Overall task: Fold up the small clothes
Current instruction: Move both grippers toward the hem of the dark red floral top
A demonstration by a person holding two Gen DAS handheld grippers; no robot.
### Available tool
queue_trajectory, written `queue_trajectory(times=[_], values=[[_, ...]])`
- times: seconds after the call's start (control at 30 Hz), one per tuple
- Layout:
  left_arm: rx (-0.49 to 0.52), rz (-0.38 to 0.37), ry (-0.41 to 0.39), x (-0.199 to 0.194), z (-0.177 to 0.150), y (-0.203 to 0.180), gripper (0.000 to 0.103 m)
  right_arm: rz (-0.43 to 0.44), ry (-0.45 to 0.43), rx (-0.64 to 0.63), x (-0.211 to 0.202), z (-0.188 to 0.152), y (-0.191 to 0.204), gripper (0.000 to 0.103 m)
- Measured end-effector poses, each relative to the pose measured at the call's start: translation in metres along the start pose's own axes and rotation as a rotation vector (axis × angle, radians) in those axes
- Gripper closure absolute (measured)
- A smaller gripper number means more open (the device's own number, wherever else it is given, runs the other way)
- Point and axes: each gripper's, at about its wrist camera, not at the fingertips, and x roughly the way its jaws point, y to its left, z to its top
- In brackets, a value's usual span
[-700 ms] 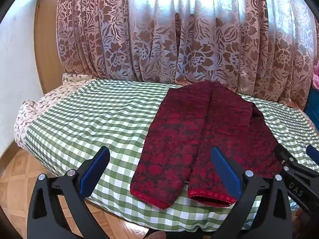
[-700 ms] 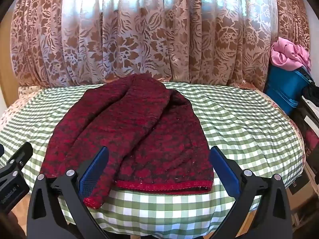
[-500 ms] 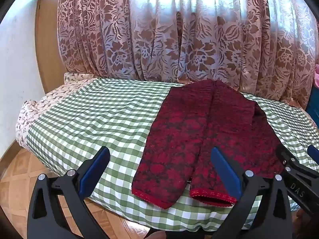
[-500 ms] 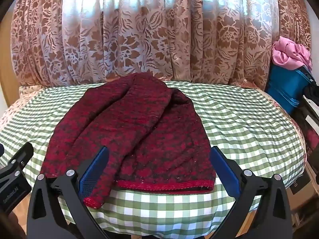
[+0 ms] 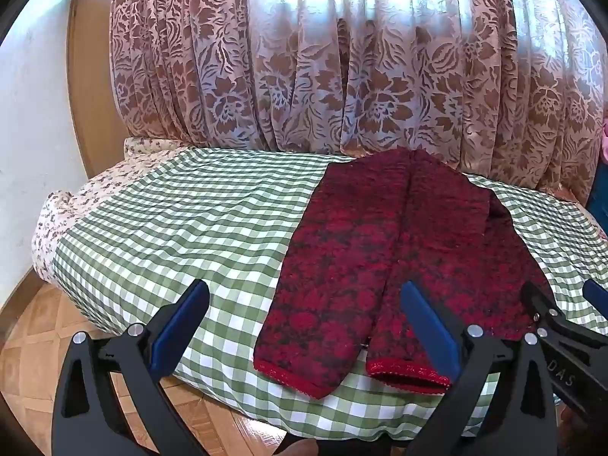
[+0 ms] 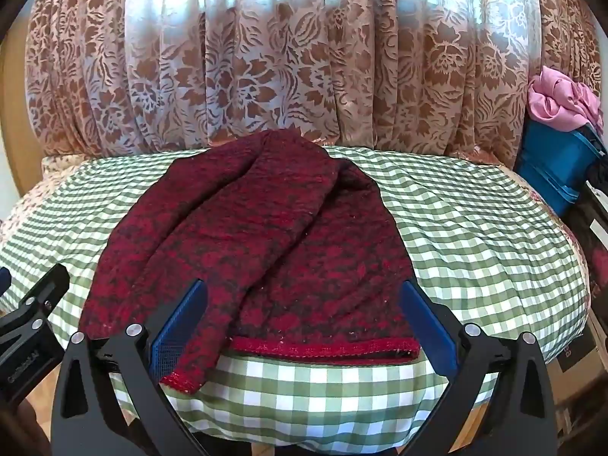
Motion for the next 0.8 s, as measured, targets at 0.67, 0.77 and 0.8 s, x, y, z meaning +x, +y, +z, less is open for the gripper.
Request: queue_trajectory(times=[0.67, 0.77, 0.8], values=[[-0.048, -0.038, -0.012, 0.0007, 0.0042, 0.0076, 0.002, 0.046, 0.014, -0.023, 0.0057, -0.0016, 0.0064, 0.003], [-0.049, -0.036, -0.014, 0.0007, 0.0049, 0.0084, 0.002, 0.052, 0.016, -0.021, 0.0057, -0.0015, 0.0076, 0.003], [-0.050, -0.036, -0.016, 0.0007, 0.0047, 0.0094, 0.002, 0.055, 0.017, -0.017, 0.0057, -0.0014, 0.0070, 0.003]])
